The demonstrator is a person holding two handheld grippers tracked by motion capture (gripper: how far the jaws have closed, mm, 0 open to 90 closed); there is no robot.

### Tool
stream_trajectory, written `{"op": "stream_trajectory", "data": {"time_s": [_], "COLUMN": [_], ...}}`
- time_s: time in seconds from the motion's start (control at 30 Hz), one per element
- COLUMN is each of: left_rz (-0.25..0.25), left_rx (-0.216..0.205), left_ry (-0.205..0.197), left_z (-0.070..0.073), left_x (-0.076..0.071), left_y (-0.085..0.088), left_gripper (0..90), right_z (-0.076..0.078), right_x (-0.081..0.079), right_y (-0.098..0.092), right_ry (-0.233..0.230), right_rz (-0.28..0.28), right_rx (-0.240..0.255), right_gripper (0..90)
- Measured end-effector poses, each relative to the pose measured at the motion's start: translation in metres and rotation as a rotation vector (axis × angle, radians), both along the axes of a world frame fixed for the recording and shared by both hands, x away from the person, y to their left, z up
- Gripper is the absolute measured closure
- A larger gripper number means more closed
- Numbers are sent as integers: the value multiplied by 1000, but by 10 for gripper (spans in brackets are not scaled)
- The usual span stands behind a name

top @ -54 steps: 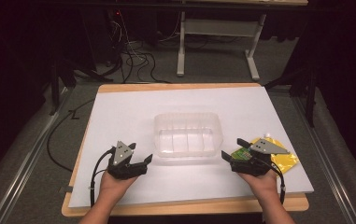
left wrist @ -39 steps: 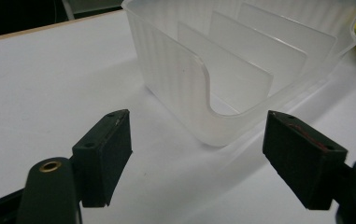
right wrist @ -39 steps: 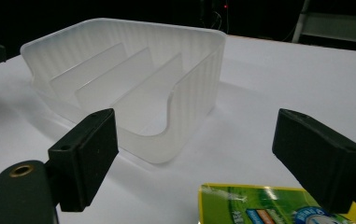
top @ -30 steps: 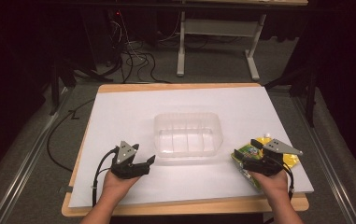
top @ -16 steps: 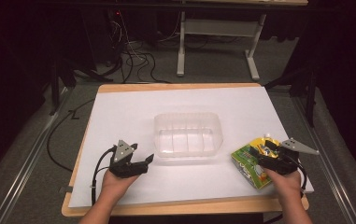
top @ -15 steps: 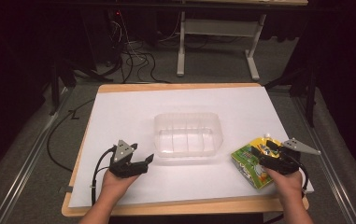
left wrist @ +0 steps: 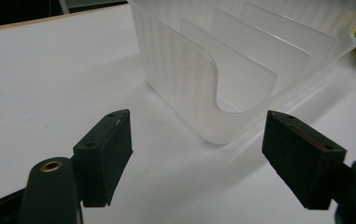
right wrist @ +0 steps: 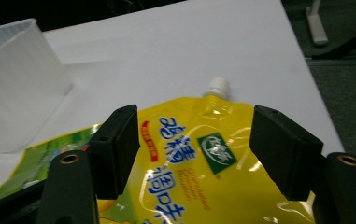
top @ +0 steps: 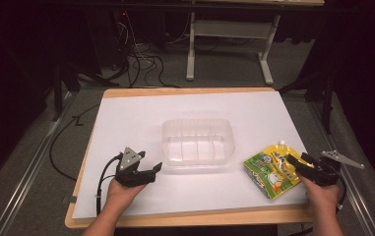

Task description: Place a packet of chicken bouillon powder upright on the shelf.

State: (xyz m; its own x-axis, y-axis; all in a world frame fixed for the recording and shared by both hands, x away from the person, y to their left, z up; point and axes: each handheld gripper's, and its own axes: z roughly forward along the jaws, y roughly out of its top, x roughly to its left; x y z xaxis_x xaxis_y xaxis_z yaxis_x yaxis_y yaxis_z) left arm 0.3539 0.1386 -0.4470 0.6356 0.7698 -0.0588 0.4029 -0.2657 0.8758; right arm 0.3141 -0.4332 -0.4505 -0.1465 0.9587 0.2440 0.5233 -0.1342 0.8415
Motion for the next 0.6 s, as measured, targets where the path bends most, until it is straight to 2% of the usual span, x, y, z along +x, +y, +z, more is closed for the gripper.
{"op": "stream_trajectory", "data": {"time_s": [0.4, 0.6], "left_rz": [-14, -16], "left_rx": [-1, -2], "left_ry": [8, 9], "left_z": [-2, -2], "left_x": [1, 1], "left_y": [-1, -1], "left_gripper": [250, 250], "right_z": [-14, -21], "right_x": [-11, -14], "right_y": [-38, -50], "right_ry": [54, 86], "right_rz": [-144, -177], "right_rx": [75, 138], "right_gripper": [355, 381]}}
